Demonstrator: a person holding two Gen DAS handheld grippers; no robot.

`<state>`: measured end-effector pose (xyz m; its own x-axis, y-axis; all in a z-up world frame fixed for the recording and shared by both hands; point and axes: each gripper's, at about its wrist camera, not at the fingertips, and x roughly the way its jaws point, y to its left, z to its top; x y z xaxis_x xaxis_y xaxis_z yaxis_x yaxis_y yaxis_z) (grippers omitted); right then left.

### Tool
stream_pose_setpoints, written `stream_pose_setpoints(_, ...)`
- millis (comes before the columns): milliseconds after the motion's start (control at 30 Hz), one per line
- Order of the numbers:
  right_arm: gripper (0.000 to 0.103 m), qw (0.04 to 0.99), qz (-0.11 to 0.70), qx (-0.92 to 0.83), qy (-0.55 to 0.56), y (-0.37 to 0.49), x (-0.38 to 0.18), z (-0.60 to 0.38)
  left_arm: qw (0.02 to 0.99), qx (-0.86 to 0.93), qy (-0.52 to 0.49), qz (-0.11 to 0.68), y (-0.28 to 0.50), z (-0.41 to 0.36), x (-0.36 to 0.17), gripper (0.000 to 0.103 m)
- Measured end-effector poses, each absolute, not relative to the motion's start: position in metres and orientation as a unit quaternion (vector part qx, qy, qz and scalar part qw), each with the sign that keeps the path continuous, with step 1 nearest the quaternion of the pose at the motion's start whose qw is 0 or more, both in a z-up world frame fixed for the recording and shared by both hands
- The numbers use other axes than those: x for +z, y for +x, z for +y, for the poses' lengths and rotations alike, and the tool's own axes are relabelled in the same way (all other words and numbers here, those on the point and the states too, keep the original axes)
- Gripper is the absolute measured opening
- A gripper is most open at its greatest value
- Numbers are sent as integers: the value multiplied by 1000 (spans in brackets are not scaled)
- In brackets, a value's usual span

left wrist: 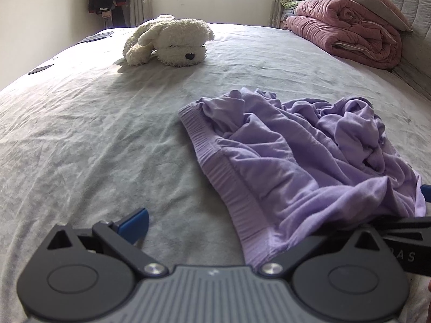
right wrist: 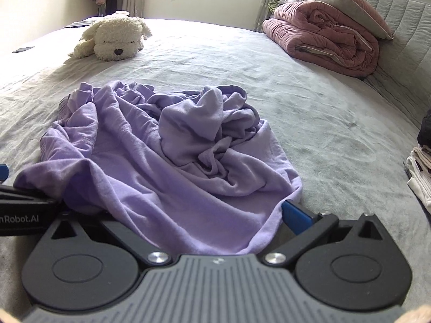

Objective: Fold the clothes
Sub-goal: 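Move both grippers toward the crumpled lavender garment, left toward its ribbed hem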

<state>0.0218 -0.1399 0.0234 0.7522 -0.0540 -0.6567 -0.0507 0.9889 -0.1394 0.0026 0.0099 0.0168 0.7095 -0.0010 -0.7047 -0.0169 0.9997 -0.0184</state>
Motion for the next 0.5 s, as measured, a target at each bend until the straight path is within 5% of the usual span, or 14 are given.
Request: stream_pose_setpoints(500,103,940,331,81,19,27,93,-164,914,-11,-24,405,12,21,29,102)
